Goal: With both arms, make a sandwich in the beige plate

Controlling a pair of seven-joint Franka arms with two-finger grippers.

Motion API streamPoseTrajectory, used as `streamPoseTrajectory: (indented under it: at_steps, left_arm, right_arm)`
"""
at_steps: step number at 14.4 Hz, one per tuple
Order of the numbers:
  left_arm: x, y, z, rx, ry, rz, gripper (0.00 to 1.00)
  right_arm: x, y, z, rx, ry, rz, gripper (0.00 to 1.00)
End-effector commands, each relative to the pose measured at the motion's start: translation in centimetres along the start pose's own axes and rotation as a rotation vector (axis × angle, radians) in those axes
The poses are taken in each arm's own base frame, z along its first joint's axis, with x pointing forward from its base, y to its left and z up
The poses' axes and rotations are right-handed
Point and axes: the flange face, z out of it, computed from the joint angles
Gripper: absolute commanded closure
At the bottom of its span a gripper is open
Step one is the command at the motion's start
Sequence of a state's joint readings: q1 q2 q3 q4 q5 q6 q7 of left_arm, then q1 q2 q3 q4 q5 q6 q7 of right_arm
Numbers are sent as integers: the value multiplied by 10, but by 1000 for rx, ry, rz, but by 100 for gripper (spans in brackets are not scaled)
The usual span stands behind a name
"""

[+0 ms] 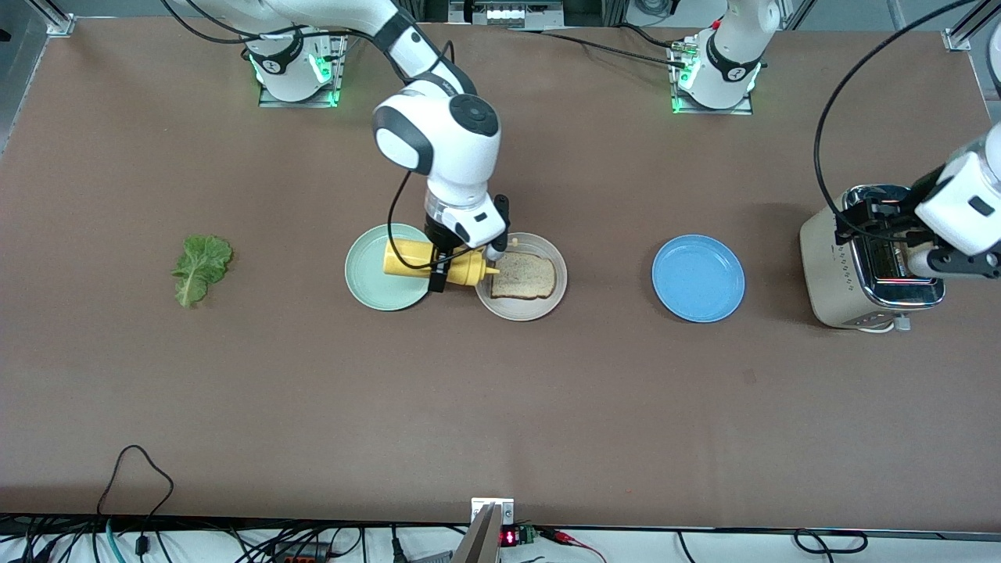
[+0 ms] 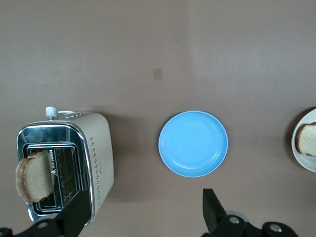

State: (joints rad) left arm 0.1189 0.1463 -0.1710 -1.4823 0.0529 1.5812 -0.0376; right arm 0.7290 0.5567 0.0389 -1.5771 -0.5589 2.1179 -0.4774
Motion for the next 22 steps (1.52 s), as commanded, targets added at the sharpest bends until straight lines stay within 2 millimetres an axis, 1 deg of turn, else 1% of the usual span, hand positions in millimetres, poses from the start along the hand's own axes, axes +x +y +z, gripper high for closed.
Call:
streamPoseTrajectory:
  at_steps: [1,4,5,8,10,11,13,15,19,20,22]
  left_arm:
    - [-30,-10,0,-15,32,-22,0]
    - [-30,-7,2,0,24,94,0]
    - [-29,-6,2,3,24,96,0]
    - [-30,-9,3,1,14,90,0]
    - [-30,-9,1,0,17,87,0]
    - [-30,-13,2,1,16,81,0]
    - [-30,-15,2,0,16,87,0]
    - [-30,-13,2,0,15,81,0]
    - [-30,-12,2,0,15,82,0]
    - [-29,-13,3,-1,15,81,0]
    - [-29,-13,3,-1,15,81,0]
  right_arm:
    - [10,2,1,-58,-85,-45,63]
    - [24,-17,7,-92,-148,-111,63]
    - [29,-20,7,-115,-163,-115,63]
    - [50,-42,26,-151,-217,-139,62]
    - [58,-52,36,-162,-234,-149,61]
    - [63,-60,42,-173,-241,-144,61]
    - [70,-69,48,-177,-244,-133,61]
    - [67,-66,49,-178,-250,-129,61]
    - [68,-57,40,-191,-236,-120,61]
    - [67,-49,33,-196,-226,-105,60]
    - [59,-32,26,-181,-207,-59,60]
